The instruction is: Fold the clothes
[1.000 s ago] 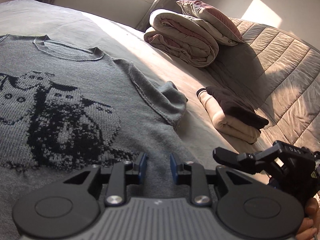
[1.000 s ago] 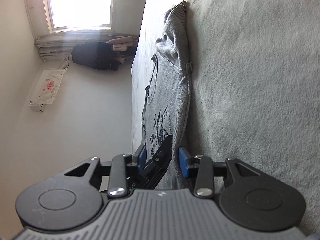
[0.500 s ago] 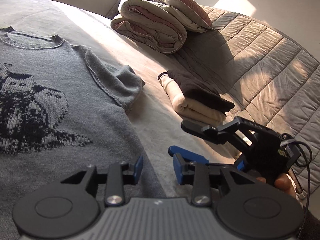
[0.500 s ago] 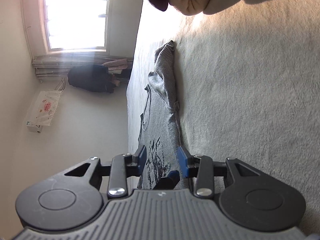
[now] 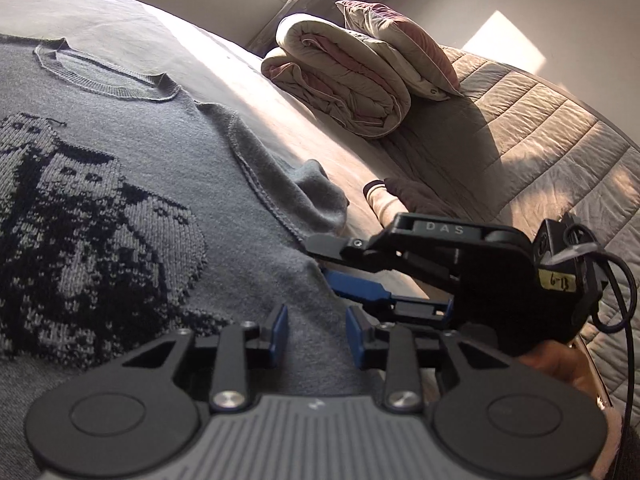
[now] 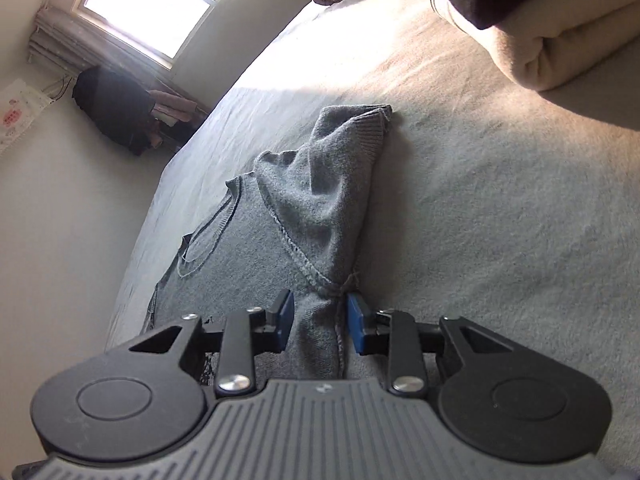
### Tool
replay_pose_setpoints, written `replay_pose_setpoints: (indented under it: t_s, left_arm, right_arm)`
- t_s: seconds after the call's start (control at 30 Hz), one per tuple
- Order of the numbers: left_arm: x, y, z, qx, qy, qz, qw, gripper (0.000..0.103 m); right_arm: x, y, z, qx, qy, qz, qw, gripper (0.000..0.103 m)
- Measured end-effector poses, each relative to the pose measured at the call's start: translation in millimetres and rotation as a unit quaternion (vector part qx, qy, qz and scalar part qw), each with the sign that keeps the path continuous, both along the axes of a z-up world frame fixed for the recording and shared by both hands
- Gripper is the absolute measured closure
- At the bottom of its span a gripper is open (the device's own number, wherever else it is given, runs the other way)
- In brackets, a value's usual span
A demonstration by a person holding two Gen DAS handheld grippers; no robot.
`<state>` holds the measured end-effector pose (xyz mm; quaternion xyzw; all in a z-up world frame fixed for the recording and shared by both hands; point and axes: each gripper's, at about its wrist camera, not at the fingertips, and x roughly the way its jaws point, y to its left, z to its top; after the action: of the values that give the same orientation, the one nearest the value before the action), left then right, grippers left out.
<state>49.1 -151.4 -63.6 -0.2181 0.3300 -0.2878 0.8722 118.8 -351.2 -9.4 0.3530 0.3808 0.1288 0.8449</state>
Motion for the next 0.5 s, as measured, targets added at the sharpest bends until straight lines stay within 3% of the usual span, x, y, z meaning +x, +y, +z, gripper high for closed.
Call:
replay_pose_setpoints:
  t_s: [0.03, 0.07, 0.2, 0.27, 0.3, 0.37, 0.4, 0.5]
  left_arm:
    - [-2, -4, 2, 0.013, -0.004, -0.014, 0.9998, 0.070]
    - [-5, -7, 6, 0.030, -0.010, -0.031, 0.9990, 0.070]
    - [-5, -7, 21, 0.073, -0.004, -0.100, 0.9924, 0.068]
    - [5, -2, 28, 0.078, 0.021, -0.122, 0.9892, 0.064]
    - [11, 0, 32, 0.079, 0.030, -0.125, 0.9885, 0.063]
    - [25, 3, 39, 0.079, 0.039, -0.120, 0.9889, 0.063]
    - [33, 5, 42, 0.077, 0.042, -0.114, 0.9896, 0.063]
    - [56, 7, 49, 0.074, 0.041, -0.085, 0.9928, 0.063]
  right_arm:
    - [2, 5, 1, -0.025, -0.002, 0.005, 1.000, 0.092]
    - [5, 9, 5, -0.072, 0.000, 0.008, 0.997, 0.101]
    - [5, -8, 3, -0.076, 0.012, 0.003, 0.997, 0.102]
    - [5, -16, 10, -0.084, 0.009, -0.004, 0.996, 0.099]
    - [5, -19, 15, -0.091, 0.002, -0.010, 0.996, 0.083]
    - [8, -29, 24, -0.092, -0.014, -0.021, 0.995, 0.074]
    - [13, -34, 27, -0.088, -0.017, -0.029, 0.996, 0.060]
    - [33, -40, 30, -0.084, -0.024, -0.052, 0.995, 0.057]
